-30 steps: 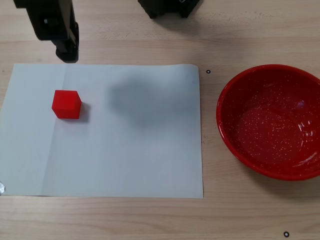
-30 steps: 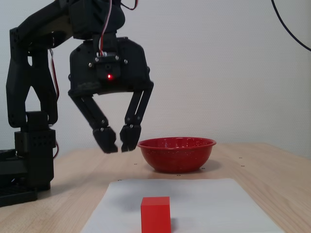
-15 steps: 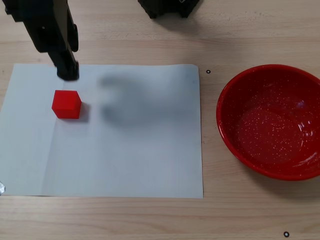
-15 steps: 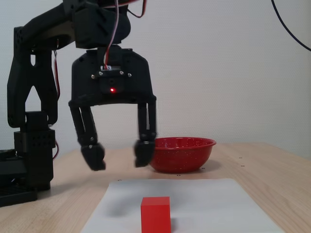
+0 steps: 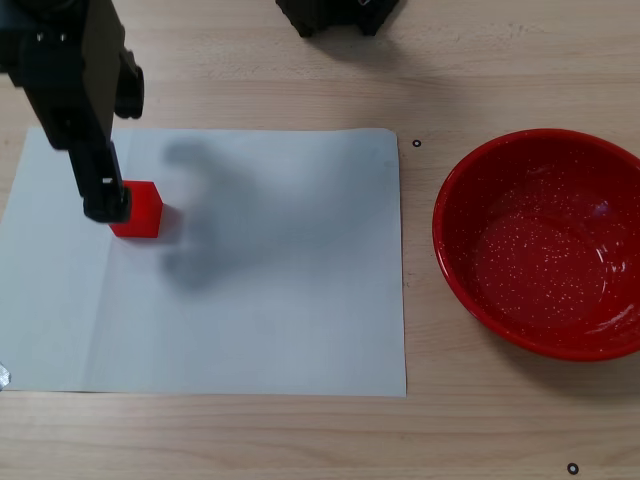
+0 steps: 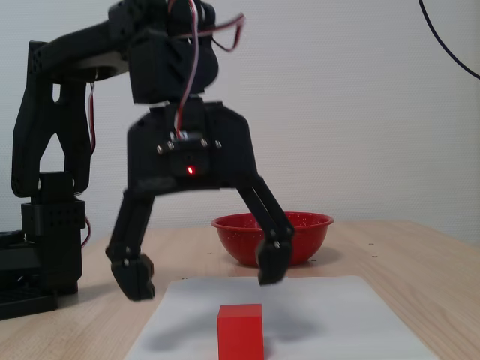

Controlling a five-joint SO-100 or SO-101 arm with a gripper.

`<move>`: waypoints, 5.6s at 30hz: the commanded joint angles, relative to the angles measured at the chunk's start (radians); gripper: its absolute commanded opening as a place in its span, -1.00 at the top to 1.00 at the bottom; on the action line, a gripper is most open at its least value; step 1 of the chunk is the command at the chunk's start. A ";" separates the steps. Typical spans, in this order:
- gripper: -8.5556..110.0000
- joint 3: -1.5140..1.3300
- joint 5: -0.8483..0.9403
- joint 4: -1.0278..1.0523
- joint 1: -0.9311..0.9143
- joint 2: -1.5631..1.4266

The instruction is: Grasp the red cube and put it in the red bowl.

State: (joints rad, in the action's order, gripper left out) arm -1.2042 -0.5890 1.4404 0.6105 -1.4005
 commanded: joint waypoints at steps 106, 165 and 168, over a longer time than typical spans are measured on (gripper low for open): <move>0.85 0.293 0.117 0.049 -0.078 0.012; 0.85 0.592 0.569 0.397 -1.147 -0.241; 0.85 0.591 0.597 0.391 -1.184 -0.216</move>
State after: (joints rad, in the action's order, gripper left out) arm -0.7164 -0.0123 1.8254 -0.5660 -1.5340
